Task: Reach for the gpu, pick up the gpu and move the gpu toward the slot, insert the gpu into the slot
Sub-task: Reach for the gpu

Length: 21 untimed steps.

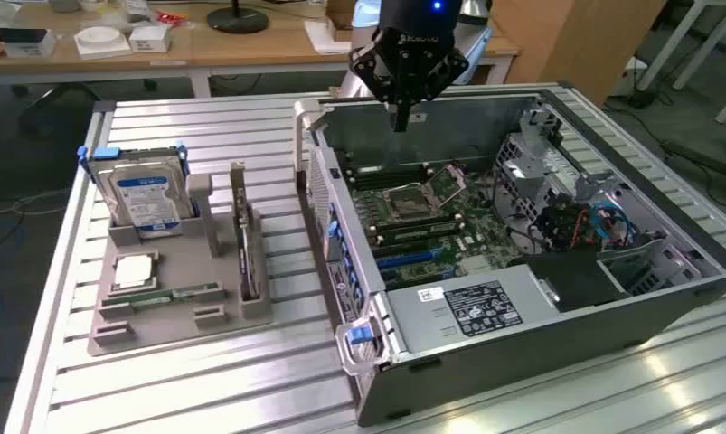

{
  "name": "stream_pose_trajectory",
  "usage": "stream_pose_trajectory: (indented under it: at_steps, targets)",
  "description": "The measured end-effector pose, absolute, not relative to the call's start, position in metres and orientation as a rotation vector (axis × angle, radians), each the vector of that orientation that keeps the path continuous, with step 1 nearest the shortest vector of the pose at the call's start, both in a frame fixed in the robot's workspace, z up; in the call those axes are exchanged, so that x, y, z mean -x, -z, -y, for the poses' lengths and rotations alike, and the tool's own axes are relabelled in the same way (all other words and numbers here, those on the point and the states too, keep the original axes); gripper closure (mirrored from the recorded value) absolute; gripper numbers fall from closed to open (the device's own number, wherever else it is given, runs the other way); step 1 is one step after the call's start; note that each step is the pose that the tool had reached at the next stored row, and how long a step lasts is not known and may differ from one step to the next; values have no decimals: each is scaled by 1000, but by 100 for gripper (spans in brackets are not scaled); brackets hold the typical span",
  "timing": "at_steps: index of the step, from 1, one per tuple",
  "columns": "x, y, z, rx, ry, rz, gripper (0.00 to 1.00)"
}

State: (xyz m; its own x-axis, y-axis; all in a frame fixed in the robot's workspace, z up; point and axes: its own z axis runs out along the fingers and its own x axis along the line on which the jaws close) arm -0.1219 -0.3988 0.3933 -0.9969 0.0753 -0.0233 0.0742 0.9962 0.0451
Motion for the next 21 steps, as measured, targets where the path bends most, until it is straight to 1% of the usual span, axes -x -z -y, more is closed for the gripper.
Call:
stream_pose_trajectory:
  at_steps: [8,21]
  targets:
    - [124,-393,399,-117,-69,-3114,90]
    - [158,-393,399,-116,-69,-3114,90]
